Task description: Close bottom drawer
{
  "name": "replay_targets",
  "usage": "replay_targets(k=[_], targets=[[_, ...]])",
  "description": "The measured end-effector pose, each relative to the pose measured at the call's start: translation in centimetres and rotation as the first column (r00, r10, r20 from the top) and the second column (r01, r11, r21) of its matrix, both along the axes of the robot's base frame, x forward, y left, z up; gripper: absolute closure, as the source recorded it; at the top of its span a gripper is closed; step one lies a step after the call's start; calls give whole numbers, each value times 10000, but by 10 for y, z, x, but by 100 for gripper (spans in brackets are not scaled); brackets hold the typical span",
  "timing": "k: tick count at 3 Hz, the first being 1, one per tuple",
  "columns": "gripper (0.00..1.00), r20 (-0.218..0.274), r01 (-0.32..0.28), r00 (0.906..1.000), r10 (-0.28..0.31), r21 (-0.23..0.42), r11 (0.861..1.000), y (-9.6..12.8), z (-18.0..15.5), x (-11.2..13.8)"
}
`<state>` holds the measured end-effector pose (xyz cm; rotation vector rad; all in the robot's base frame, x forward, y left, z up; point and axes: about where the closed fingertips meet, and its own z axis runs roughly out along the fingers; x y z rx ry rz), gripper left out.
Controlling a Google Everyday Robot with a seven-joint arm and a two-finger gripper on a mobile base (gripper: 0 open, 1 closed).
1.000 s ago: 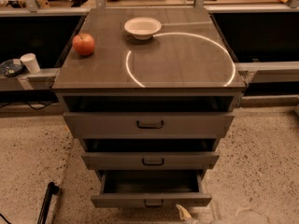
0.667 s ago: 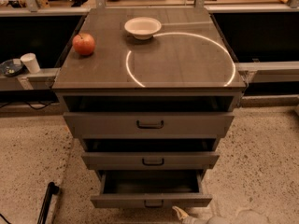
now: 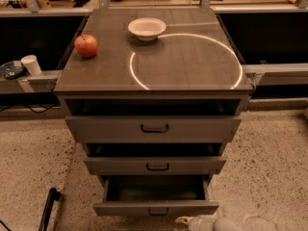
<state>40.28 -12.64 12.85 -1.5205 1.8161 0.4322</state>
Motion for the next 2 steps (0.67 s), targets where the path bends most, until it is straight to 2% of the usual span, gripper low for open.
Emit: replay_targets(k=[1, 2], targets=[[56, 290, 308, 9991, -306, -51, 9995, -10, -11, 24], [32, 572, 502, 9971, -500, -14, 9987, -14, -13, 36]])
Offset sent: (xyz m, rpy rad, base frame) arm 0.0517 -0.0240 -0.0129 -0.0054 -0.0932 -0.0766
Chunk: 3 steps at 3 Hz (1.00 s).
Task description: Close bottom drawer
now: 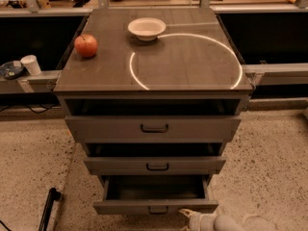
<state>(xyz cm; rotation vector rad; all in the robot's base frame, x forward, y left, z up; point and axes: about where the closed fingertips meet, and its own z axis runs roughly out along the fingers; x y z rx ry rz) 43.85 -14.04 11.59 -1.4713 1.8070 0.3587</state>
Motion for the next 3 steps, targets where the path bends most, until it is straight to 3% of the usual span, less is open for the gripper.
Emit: replay_targets(k=[1, 2, 3], targets=[[8, 196, 82, 9998, -83, 92, 9999, -2, -1, 7], [0, 228, 84, 9997, -89, 208, 9997, -2, -2, 10], [0, 229, 81, 9997, -86, 219, 9997, -1, -2, 11]])
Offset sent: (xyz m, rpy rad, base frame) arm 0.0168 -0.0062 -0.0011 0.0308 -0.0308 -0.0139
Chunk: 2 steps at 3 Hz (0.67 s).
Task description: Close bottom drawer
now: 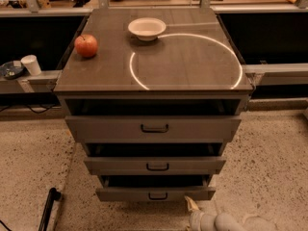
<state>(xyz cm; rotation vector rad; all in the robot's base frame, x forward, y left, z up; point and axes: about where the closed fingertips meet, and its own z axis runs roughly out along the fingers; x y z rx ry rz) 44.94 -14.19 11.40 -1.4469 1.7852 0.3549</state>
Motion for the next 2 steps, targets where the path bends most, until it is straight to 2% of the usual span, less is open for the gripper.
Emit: replay_targets(k=[1, 2], targets=[[19, -266, -220, 9994, 216, -173, 9996, 4, -1, 1], [43, -495, -579, 9971, 580, 37, 9983, 10, -2, 15]])
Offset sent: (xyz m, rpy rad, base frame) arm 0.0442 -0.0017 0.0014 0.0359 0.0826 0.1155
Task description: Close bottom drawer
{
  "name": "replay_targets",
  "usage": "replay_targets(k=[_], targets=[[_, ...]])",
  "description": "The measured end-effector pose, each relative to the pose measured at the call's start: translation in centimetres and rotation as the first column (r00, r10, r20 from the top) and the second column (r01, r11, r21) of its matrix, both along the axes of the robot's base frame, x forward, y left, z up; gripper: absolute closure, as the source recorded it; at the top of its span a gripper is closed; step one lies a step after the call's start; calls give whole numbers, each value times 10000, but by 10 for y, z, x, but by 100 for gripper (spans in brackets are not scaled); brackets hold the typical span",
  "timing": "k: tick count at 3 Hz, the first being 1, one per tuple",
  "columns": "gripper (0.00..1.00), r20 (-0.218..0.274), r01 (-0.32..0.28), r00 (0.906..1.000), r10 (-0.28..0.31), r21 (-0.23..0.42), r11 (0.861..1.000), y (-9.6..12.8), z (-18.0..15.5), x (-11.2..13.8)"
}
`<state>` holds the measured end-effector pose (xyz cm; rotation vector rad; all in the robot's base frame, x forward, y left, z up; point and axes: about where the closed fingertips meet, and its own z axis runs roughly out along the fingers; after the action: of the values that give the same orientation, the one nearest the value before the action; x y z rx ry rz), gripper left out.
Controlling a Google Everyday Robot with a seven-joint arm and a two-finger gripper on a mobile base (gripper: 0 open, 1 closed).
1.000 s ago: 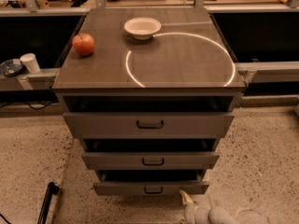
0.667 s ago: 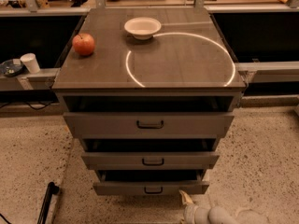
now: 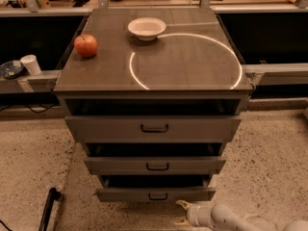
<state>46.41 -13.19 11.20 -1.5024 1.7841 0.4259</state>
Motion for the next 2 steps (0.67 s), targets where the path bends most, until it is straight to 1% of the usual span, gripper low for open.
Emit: replay_targets(k=[1, 2], targets=[[70, 46, -164, 9999, 162, 532, 9985, -9, 1, 24], [51, 490, -100, 9988, 48, 1068, 9942, -20, 3, 43]])
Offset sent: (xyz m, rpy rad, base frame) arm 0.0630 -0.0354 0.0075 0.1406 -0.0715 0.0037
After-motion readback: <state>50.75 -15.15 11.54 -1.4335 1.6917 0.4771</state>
